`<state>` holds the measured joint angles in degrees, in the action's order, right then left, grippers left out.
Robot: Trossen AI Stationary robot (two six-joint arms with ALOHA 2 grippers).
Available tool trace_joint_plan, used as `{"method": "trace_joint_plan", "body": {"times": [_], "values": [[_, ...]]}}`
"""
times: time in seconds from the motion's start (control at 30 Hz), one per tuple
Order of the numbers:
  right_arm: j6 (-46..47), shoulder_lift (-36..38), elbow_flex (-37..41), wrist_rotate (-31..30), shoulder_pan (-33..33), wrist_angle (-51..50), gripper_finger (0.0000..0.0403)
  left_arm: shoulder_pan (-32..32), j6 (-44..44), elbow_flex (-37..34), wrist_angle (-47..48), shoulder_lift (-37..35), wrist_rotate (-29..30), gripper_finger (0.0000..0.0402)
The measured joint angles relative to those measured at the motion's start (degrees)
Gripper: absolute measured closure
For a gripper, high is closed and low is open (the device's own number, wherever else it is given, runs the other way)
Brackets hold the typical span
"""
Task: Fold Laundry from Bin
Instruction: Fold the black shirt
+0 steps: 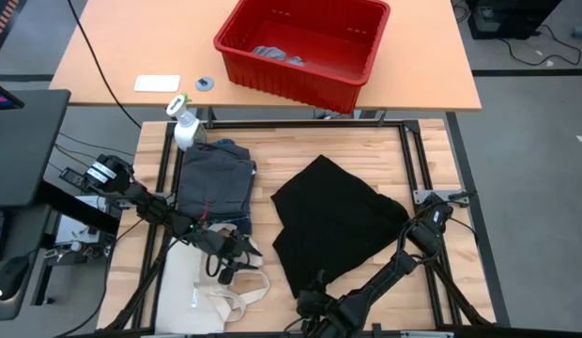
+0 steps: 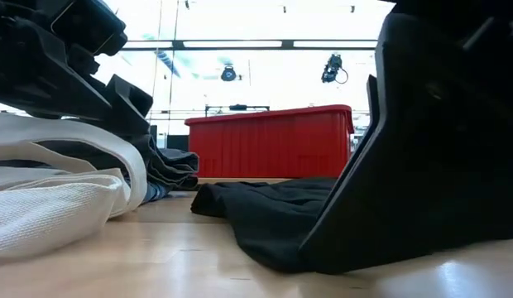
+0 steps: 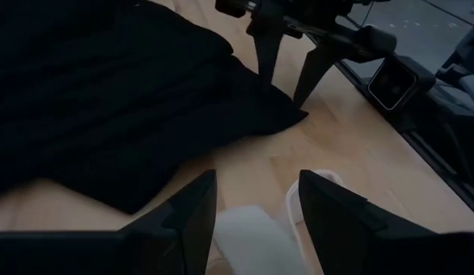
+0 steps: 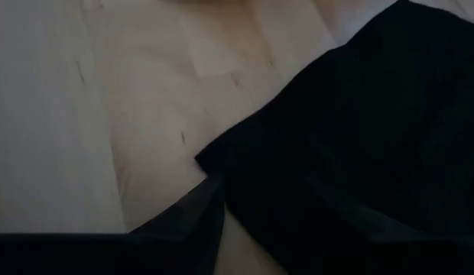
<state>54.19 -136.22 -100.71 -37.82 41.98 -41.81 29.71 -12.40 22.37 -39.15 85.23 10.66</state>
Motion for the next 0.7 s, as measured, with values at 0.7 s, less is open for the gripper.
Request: {"method": "trace_joint_plan", "body": {"times": [0.7], "values": [[6.34, 14.12, 0.73, -7.84, -0.32, -8.52, 0.0393, -0.39, 6.47, 0.00, -6.48, 0.00, 0.09, 0.0212]]}}
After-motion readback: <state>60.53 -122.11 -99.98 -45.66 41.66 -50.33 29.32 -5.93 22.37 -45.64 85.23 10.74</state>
